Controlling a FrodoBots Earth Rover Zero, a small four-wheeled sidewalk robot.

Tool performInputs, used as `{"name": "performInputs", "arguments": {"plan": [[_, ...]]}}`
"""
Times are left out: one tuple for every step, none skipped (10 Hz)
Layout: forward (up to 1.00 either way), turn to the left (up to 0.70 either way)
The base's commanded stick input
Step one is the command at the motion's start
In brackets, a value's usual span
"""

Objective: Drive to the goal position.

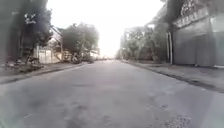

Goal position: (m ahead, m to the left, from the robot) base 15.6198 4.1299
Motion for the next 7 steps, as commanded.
{"name": "performInputs", "arguments": {"plan": [[1.0, 0.02], [1.0, 0.02], [1.0, 0.02], [1.0, 0.02], [1.0, 0.02], [1.0, 0.02], [1.0, 0.02]]}}
